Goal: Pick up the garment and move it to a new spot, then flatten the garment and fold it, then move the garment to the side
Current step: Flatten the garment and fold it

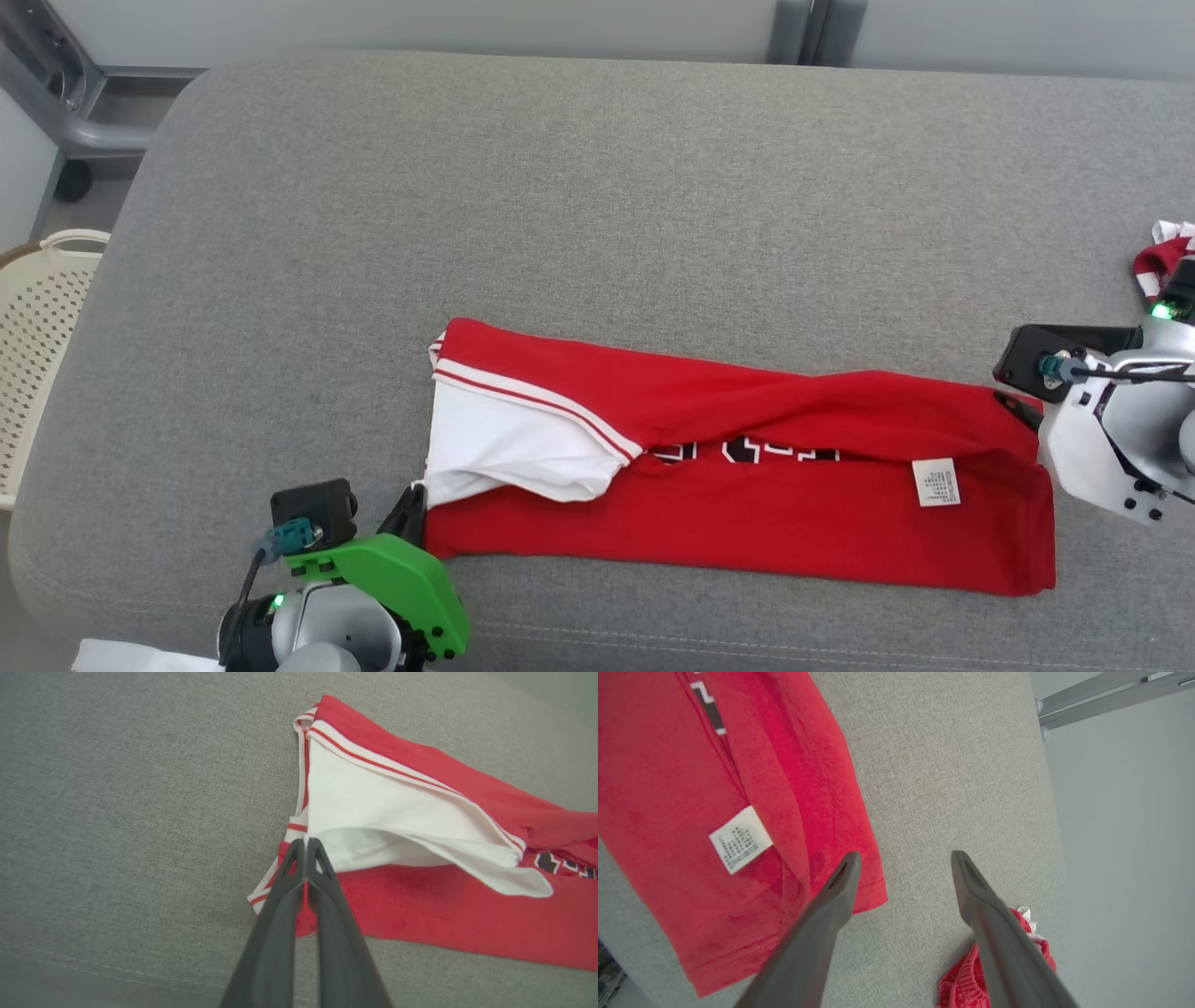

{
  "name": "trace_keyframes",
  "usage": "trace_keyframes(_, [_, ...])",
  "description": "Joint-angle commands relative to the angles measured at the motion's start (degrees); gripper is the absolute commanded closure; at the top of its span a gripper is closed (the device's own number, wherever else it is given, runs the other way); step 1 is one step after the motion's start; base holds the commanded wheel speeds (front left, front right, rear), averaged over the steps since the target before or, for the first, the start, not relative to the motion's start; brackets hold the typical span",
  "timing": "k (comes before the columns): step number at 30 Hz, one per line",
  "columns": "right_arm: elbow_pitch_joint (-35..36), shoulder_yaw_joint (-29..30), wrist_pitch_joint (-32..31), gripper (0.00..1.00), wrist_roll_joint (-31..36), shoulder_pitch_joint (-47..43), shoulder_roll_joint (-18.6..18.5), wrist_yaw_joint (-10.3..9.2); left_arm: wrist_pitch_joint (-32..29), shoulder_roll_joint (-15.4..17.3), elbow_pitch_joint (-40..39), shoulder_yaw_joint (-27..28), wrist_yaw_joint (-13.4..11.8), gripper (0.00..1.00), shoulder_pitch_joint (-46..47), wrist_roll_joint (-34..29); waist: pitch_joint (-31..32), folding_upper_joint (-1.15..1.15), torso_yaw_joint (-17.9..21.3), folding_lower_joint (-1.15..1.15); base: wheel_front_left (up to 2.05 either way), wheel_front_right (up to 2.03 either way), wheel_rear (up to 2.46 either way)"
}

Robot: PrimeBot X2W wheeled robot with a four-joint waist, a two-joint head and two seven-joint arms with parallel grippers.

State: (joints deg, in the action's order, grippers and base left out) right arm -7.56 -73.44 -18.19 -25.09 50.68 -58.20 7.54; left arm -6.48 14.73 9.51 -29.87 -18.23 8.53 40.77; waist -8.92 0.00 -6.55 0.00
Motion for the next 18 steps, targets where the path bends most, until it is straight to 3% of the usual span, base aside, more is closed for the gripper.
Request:
trace_keyframes(1, [-0.67,0.04,1.25,0.0,-1.33,1.06,0.3,-0.12,-0.2,0.79,0.46,-0.18,-0.4,0.0,-1.07,-0.36,0.32,0.0,0.16,0.0,0.0,0.0,0.0])
trace_keyframes(6, [-2.77,3.26,6.45,0.0,-6.16,0.19,1.16,-0.12,-0.83,2.17,1.52,-1.17,0.06,0.0,-1.59,-1.1,1.54,0.0,0.05,0.0,0.0,0.0,0.0])
trace_keyframes(10, [-5.98,12.64,11.87,0.0,-10.79,-5.17,3.58,-0.12,0.69,3.57,1.68,-1.3,0.28,0.0,-2.13,-2.43,2.96,0.0,0.02,0.0,0.0,0.0,0.0])
trace_keyframes(18, [-13.16,36.1,20.16,0.0,-12.44,-22.32,15.96,-0.12,8.37,5.62,1.34,0.58,-0.89,0.0,-3.24,-5.15,7.12,0.0,1.02,0.0,0.0,0.0,0.0])
